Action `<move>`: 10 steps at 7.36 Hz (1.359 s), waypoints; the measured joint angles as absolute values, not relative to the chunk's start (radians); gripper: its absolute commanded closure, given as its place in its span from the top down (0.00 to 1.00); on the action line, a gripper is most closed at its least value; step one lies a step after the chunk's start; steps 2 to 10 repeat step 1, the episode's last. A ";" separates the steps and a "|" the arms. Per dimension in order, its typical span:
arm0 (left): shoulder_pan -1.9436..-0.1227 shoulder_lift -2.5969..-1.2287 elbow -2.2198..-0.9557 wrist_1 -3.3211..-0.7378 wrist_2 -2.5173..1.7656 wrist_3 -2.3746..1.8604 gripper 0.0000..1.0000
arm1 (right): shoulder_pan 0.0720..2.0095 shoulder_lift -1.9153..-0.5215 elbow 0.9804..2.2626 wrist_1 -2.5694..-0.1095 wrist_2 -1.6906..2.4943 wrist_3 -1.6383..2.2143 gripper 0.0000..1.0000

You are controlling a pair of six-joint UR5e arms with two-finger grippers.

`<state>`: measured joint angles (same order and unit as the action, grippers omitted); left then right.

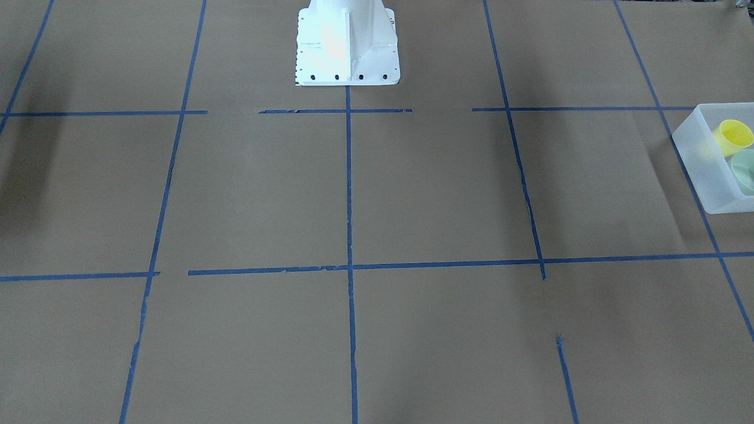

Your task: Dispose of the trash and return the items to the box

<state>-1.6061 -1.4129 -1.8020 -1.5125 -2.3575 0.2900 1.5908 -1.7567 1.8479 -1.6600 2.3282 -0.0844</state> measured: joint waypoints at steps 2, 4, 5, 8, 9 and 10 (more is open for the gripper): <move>-1.606 -1.413 -1.801 -1.513 -2.357 0.290 1.00 | 1.591 -1.757 1.848 -1.653 2.329 -0.084 1.00; -1.606 -1.413 -1.801 -1.513 -2.357 0.290 1.00 | 1.591 -1.757 1.848 -1.653 2.329 -0.084 1.00; -1.606 -1.413 -1.801 -1.513 -2.357 0.290 1.00 | 1.591 -1.757 1.848 -1.653 2.329 -0.084 1.00; -1.606 -1.413 -1.801 -1.513 -2.357 0.290 1.00 | 1.591 -1.757 1.848 -1.653 2.329 -0.084 1.00; -1.606 -1.413 -1.801 -1.513 -2.357 0.290 1.00 | 1.591 -1.757 1.848 -1.653 2.329 -0.084 1.00; -1.606 -1.413 -1.801 -1.513 -2.357 0.290 1.00 | 1.591 -1.757 1.848 -1.653 2.329 -0.084 1.00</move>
